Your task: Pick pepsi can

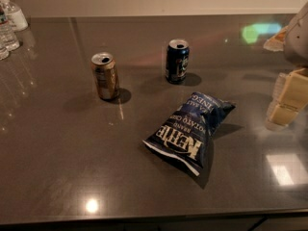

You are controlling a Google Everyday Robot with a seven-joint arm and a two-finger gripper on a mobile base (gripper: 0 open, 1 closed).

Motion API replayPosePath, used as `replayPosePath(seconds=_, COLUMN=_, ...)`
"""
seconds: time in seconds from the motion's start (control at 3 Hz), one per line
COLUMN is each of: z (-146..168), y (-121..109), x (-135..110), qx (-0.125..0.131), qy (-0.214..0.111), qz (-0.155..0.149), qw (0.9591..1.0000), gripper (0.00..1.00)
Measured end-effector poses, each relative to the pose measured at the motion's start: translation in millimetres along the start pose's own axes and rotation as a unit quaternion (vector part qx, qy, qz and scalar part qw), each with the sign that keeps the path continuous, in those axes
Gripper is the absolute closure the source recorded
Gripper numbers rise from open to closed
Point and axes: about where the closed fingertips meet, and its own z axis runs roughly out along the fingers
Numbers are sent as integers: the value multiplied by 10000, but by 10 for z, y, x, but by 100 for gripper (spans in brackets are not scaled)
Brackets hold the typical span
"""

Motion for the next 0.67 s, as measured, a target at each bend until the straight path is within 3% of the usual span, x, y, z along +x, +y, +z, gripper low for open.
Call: replayPosePath(seconds=0.67, z=60, y=-96, x=-61, qx=-29, qy=-130, qz=4, qw=9999, gripper=0)
